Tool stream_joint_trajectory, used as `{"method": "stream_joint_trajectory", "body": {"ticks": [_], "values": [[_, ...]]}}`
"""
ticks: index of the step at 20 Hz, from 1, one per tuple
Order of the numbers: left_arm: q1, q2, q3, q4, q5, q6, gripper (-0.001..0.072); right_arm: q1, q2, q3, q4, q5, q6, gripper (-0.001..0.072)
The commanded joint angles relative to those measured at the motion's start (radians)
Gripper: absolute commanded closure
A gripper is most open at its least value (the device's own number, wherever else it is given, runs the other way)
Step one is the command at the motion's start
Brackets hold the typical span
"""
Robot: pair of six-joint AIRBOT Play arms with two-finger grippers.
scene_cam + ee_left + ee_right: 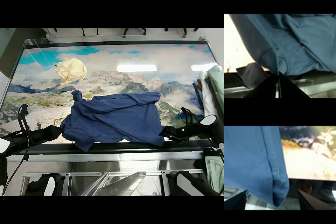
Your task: Fold the shirts.
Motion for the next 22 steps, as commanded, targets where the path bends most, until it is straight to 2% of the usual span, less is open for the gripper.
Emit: {"method": "stream_joint_trajectory", "body": {"ticks": [1,5,8,9,10,11,13,16,20,22], "values": [[-0.031,-0.034,0.032,0.003,-0.036,-0.031,0.0688,-0.038,-0.091,-0.016,0.090,-0.046,-0.095,0.0018],[-0.082,-0.135,0.142,0.008,-0.041,-0.027,0.0689,-0.024,-0.165,-0.018,0.217,-0.030,-0.166,0.0019],[-0.145,-0.212,0.203,0.053,-0.043,-0.027,0.0689,0.023,-0.183,-0.023,0.231,-0.040,-0.174,0.0033],[-0.168,-0.229,0.212,0.063,-0.044,-0.027,0.0689,0.027,-0.188,-0.023,0.233,-0.047,-0.174,0.0190],[-0.189,-0.240,0.219,0.073,-0.043,-0.027,0.0689,0.025,-0.187,-0.023,0.232,-0.053,-0.176,0.0564],[-0.212,-0.249,0.229,0.084,-0.043,-0.027,0.0689,0.020,-0.185,-0.021,0.232,-0.050,-0.182,0.0690],[-0.232,-0.249,0.252,0.083,-0.041,-0.027,0.0688,0.015,-0.148,0.000,0.231,0.015,-0.187,0.0690],[-0.201,-0.201,0.320,0.082,-0.031,-0.033,0.0689,0.015,0.041,0.077,0.231,0.123,-0.147,0.0691],[-0.113,-0.057,0.492,0.083,-0.016,-0.089,0.0689,0.016,0.387,0.293,0.232,0.088,0.101,0.0692],[-0.064,0.011,0.596,0.083,0.010,-0.125,0.0689,0.016,0.496,0.450,0.206,0.043,0.144,0.0692]]}}
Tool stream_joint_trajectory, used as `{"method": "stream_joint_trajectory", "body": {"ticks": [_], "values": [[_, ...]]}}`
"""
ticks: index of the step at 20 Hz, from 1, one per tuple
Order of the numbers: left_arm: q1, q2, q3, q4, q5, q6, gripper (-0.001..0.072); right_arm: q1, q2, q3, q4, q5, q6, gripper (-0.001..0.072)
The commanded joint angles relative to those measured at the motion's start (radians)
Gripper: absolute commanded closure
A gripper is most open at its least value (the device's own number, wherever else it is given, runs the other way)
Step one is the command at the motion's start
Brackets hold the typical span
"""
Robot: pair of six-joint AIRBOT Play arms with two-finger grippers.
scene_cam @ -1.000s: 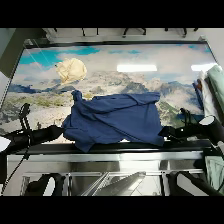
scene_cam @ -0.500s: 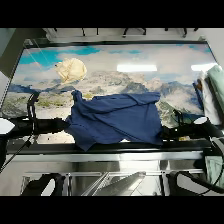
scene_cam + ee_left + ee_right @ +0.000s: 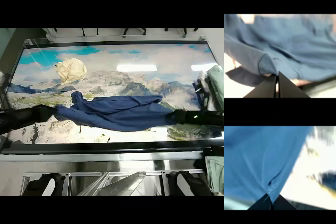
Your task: Fold the shirts.
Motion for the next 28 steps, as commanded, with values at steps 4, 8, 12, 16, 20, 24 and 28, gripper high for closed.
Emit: {"method": "stream_joint_trajectory", "body": {"ticks": [4,8,12,16,20,24,28], "values": [[0.162,0.102,0.400,0.000,0.008,-0.051,0.0689,0.000,0.182,0.586,-0.238,0.023,0.135,0.0691],[0.218,-0.039,0.845,-0.008,-0.101,-0.059,0.0690,0.000,0.093,0.937,-0.280,0.052,0.146,0.0691],[0.253,-0.241,1.361,-0.009,-0.220,-0.162,0.0690,0.000,0.030,1.162,-0.290,0.050,0.168,0.0691],[0.335,-0.391,1.575,-0.045,-0.333,-0.235,0.0690,0.000,-0.021,1.215,-0.412,0.076,0.173,0.0691],[0.335,-0.457,1.245,-0.195,-0.420,-0.212,0.0690,0.000,-0.135,1.068,-0.426,0.117,0.222,0.0691],[-0.055,-0.291,0.374,0.293,0.038,-0.156,0.0690,0.022,-0.260,0.802,-0.417,0.102,0.236,0.0691],[-0.197,-0.387,0.031,0.369,0.208,-0.200,0.0690,0.069,-0.409,0.601,-0.418,-0.077,0.220,0.0691]]}}
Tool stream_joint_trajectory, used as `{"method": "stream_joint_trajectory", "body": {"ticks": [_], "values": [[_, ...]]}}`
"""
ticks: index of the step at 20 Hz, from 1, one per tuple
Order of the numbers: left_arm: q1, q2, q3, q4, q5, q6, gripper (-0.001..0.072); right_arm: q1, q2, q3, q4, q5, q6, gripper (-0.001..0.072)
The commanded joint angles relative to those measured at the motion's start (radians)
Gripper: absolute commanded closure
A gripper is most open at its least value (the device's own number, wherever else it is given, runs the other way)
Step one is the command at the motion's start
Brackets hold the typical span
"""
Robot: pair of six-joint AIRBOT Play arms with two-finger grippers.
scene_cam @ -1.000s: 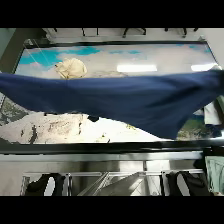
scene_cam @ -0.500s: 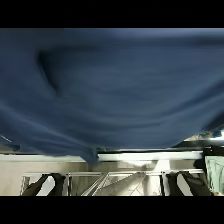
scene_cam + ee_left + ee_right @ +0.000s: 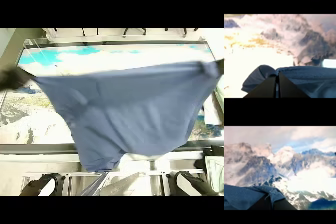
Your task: Fold the shirts.
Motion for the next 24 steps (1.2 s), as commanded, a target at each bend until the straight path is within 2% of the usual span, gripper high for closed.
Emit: {"method": "stream_joint_trajectory", "body": {"ticks": [1,4,7,11,14,16,20,24], "values": [[-0.113,-0.105,-0.274,0.125,0.178,0.021,0.0690,0.041,-0.152,-0.157,0.006,-0.141,-0.006,0.0691],[-0.110,-0.287,-0.166,0.149,0.229,0.044,0.0690,0.068,-0.325,-0.163,0.006,-0.225,-0.023,0.0691],[-0.116,-0.452,0.008,0.148,0.204,0.045,0.0690,0.069,-0.435,-0.163,0.007,-0.322,-0.023,0.0690],[-0.154,-0.577,0.211,0.151,0.129,0.093,0.0690,0.074,-0.480,-0.163,0.026,-0.512,-0.032,0.0690],[-0.188,-0.604,0.270,0.237,0.072,0.100,0.0690,0.074,-0.488,-0.163,0.028,-0.575,-0.088,0.0690],[-0.202,-0.604,0.267,0.254,0.020,0.101,0.0690,0.069,-0.498,-0.163,0.028,-0.533,-0.114,0.0690],[-0.255,-0.560,0.126,0.255,-0.023,0.101,0.0689,0.055,-0.535,-0.163,-0.024,-0.341,-0.114,0.0690],[-0.266,-0.490,-0.031,0.256,-0.019,0.070,0.0689,0.015,-0.539,-0.163,-0.117,-0.220,-0.003,0.0690]]}}
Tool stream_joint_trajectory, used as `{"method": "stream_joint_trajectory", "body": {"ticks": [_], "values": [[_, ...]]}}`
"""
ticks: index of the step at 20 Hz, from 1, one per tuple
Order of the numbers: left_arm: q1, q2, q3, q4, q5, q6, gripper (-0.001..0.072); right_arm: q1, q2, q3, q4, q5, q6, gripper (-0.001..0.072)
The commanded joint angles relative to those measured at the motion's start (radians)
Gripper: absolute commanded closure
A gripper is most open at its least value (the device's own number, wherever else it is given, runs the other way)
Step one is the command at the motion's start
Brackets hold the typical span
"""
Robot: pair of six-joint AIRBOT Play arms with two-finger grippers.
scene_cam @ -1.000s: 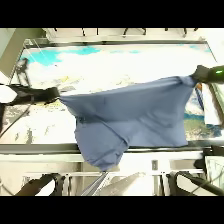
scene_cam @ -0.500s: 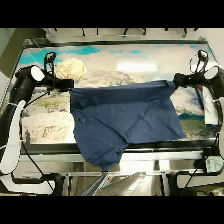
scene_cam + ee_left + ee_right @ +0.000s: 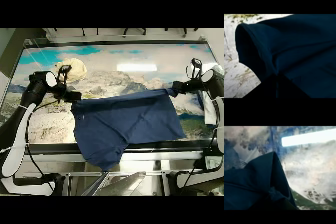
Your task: Fold the shirts.
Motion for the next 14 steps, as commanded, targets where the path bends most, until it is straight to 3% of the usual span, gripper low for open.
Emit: {"method": "stream_joint_trajectory", "body": {"ticks": [1,14], "values": [[-0.008,0.061,-0.129,0.007,-0.010,-0.044,0.0690,-0.032,-0.008,-0.001,-0.063,0.142,0.059,0.0690],[-0.082,0.179,-0.346,-0.004,0.052,-0.119,0.0689,-0.034,-0.086,-0.001,-0.070,0.365,0.126,0.0689]]}}
